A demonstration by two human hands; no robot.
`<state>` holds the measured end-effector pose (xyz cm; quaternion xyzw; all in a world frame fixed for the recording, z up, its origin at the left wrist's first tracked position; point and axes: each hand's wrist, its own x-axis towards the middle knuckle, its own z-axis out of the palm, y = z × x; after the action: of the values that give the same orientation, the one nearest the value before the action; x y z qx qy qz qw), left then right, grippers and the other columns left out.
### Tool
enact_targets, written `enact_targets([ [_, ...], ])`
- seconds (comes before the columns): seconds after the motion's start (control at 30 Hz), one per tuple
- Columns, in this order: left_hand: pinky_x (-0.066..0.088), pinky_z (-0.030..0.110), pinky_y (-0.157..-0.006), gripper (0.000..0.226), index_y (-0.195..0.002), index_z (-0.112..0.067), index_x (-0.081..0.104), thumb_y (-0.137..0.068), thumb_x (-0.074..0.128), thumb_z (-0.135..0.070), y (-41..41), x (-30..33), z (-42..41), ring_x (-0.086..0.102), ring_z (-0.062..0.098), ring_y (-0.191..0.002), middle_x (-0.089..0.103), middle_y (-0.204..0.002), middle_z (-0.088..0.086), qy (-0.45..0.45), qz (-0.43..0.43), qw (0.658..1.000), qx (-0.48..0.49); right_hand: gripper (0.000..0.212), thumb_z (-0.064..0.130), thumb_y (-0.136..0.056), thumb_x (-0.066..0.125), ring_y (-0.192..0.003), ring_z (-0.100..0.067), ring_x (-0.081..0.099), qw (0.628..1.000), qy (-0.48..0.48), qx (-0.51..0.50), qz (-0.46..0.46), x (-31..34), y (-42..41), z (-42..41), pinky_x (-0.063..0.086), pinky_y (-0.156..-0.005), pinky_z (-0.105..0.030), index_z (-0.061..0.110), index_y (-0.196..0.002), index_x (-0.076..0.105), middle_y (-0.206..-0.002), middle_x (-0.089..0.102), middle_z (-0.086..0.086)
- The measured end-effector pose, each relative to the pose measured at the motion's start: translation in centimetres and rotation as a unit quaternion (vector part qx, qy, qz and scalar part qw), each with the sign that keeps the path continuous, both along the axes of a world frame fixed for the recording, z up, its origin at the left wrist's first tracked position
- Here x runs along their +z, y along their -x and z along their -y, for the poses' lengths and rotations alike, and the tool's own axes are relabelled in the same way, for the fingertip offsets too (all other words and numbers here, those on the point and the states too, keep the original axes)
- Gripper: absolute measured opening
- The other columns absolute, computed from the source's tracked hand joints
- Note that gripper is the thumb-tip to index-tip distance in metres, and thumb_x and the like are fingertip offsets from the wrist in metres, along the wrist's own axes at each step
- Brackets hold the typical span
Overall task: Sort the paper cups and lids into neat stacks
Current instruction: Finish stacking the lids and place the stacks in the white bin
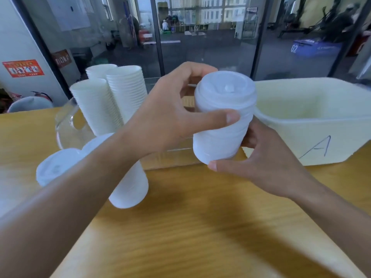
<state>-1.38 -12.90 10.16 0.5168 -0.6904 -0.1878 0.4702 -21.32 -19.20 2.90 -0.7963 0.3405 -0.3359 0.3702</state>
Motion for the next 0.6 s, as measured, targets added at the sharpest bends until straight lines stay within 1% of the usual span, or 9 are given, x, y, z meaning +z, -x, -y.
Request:
enact_targets([
  [0.07,0.060,0.028,-0.091,0.067,-0.131,-0.022,0.058,-0.075,0.091,-0.041,0.3,0.8,1.2,0.064,0.007,-0.121,0.068,-0.126,-0.012,-0.015,-0.010,1.000,-0.008,0.091,0.052,-0.058,0.095,-0.118,-0.003,0.065,1.000,-0.018,0.000,0.003,1.0,0.3,0.8,0.055,-0.100,-0.035,0.041,-0.137,0.051,-0.127,0.067,0.022],
  [0.17,0.060,0.032,-0.093,0.070,-0.131,-0.024,0.058,-0.072,0.087,-0.046,0.8,2.8,2.7,0.064,0.012,-0.123,0.068,-0.127,-0.011,-0.036,-0.026,0.999,-0.022,0.094,0.048,-0.060,0.098,-0.117,0.000,0.065,0.998,-0.058,0.005,0.010,3.0,0.9,1.0,0.054,-0.099,-0.030,0.041,-0.139,0.048,-0.126,0.067,0.023],
  [0.33,0.057,0.033,-0.093,0.069,-0.130,-0.025,0.059,-0.070,0.085,-0.046,2.2,7.2,4.4,0.065,0.018,-0.123,0.069,-0.127,-0.009,-0.056,-0.060,0.995,-0.048,0.088,0.045,-0.060,0.098,-0.116,0.001,0.065,0.993,-0.117,0.006,0.006,8.0,2.5,1.3,0.052,-0.101,-0.029,0.042,-0.134,0.051,-0.123,0.070,0.022],
  [0.5,0.054,0.038,-0.096,0.071,-0.130,-0.025,0.058,-0.068,0.087,-0.041,4.6,11.1,7.2,0.063,0.018,-0.125,0.068,-0.129,-0.010,-0.074,-0.094,0.990,-0.076,0.075,0.035,-0.069,0.095,-0.121,-0.001,0.063,0.991,-0.137,0.009,-0.008,12.9,5.8,3.9,0.050,-0.104,-0.031,0.037,-0.132,0.055,-0.126,0.069,0.019],
  [0.6,0.053,0.037,-0.100,0.072,-0.132,-0.025,0.056,-0.069,0.090,-0.036,6.8,11.6,9.5,0.059,0.017,-0.130,0.065,-0.131,-0.012,-0.085,-0.113,0.986,-0.085,0.077,0.028,-0.071,0.092,-0.124,0.000,0.060,0.989,-0.139,-0.014,-0.041,14.3,8.4,6.9,0.050,-0.104,-0.031,0.039,-0.135,0.051,-0.127,0.066,0.021],
])
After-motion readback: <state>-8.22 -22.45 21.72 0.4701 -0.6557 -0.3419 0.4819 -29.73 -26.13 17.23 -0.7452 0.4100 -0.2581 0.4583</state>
